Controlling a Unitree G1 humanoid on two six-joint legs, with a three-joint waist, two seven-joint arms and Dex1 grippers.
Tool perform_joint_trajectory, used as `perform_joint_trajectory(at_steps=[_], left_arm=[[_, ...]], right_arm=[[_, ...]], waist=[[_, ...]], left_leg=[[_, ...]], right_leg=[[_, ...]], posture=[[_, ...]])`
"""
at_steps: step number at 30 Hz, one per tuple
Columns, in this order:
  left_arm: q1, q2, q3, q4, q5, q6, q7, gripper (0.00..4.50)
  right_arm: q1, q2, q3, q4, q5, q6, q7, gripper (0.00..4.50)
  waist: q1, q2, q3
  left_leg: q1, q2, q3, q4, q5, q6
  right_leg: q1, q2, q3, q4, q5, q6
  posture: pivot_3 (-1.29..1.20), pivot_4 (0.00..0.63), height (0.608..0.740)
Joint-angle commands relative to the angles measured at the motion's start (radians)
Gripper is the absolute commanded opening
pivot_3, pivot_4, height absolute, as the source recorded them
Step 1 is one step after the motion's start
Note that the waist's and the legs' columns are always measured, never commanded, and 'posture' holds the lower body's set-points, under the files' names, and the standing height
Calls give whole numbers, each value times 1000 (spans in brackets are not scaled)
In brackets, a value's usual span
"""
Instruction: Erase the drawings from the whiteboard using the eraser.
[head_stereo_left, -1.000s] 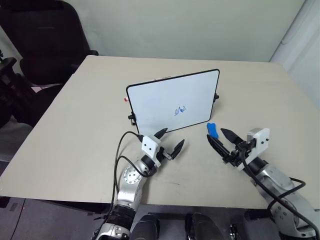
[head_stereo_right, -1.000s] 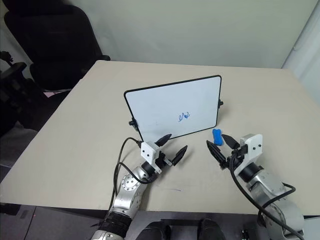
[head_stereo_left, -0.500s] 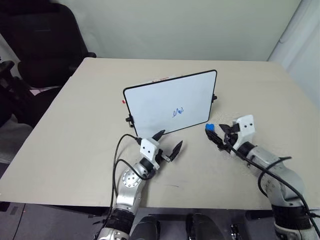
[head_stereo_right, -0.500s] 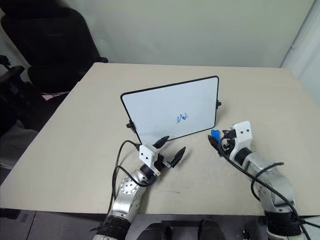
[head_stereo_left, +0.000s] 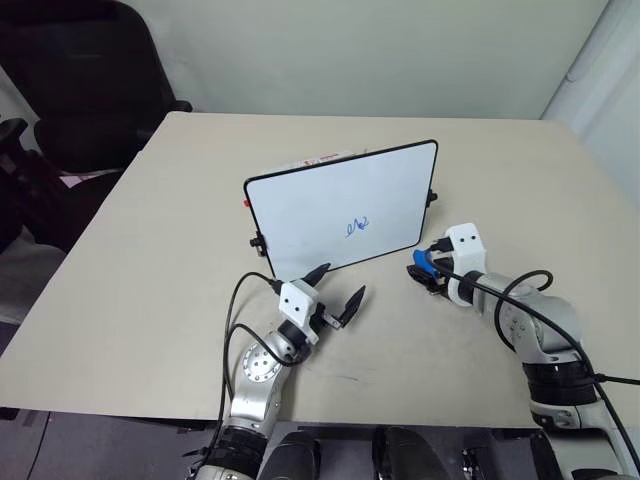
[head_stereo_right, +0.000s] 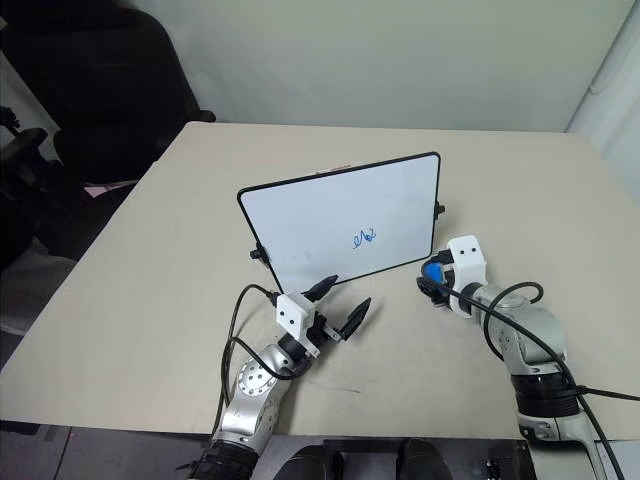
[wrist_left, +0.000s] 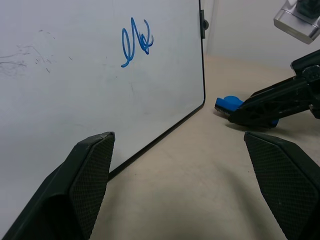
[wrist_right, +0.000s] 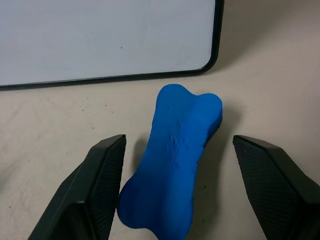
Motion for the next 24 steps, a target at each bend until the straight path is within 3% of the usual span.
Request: perform_joint_trajectory(at_steps=[1,4,10,24], left_arm=[[27,1,2,-13,-3,-9,10,4500],[27,0,11,-12,-18,-5,13,4500],[23,2,16,-34,-15,-25,19,4500],[34,13,20,-128,-20,-34,49,4500]], right_arm=[[2,-16,-1,-47,-10,23,10,3454],[28,-28,6,-71,-13,10,28,2796],[72,-17,1,-113,-3,-52,67,812],[165,44,-32,-256,71,-299,216,812]], waist=[[0,0,0],[1,0,0],[1,0,0],[1,-5,3]], left_leg=[[0,0,0,0,0,0],[0,0,0,-2,0,-1],[1,1,0,-3,-1,-2],[-1,1,0,-2,-1,-2]], right_leg=[[0,0,0,0,0,0],[0,0,0,0,0,0],[-1,0,-1,1,-1,-1],[-2,0,-1,1,-1,-2]], posture=[[0,150,740],[0,150,740],[0,150,740],[0,150,740]])
